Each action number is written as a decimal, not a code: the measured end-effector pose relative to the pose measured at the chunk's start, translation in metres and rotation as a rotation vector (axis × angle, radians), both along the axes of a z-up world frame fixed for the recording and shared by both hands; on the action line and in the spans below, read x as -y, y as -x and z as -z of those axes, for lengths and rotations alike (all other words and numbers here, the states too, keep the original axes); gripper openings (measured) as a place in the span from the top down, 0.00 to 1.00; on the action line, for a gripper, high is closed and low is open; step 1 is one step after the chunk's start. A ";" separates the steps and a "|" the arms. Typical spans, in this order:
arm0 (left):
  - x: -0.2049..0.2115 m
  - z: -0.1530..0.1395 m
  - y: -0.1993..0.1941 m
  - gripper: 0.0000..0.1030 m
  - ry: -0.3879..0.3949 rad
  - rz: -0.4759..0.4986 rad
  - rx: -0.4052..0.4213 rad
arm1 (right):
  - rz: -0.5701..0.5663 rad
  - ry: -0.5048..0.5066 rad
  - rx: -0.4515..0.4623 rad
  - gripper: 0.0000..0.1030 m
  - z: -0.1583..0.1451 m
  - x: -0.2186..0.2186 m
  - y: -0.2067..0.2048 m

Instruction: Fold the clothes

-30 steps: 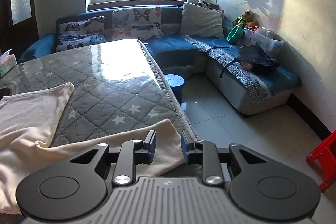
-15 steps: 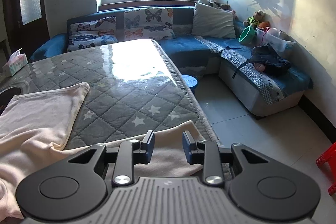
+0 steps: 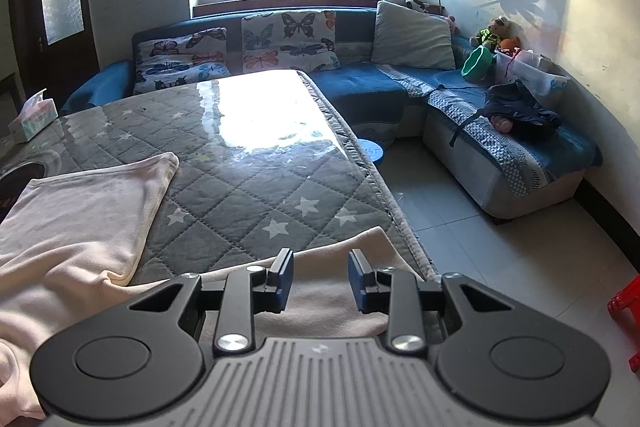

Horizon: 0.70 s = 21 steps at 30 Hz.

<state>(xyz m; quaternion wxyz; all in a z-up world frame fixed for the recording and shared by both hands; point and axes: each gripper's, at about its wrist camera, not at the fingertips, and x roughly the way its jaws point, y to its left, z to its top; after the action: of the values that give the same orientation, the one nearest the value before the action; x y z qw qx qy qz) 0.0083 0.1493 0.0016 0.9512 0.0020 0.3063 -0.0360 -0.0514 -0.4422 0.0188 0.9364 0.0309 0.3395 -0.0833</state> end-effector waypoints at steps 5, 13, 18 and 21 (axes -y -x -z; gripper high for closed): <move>-0.048 0.002 0.024 0.98 0.088 -0.241 0.044 | -0.011 0.001 -0.016 0.70 0.004 -0.003 -0.005; -0.065 0.029 0.040 0.97 0.043 -0.292 -0.056 | -0.025 -0.002 -0.052 0.68 0.014 -0.005 -0.015; -0.067 0.022 0.054 0.97 0.046 -0.323 -0.067 | -0.018 0.002 -0.065 0.67 0.017 -0.003 -0.015; -0.063 0.018 0.058 0.97 0.019 -0.317 -0.109 | -0.014 -0.001 -0.070 0.67 0.019 -0.002 -0.015</move>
<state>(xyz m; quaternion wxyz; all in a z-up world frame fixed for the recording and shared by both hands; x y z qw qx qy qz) -0.0493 0.2125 -0.0162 0.9269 -0.0574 0.3536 0.1115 -0.0365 -0.4406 -0.0003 0.9245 0.0258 0.3724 -0.0775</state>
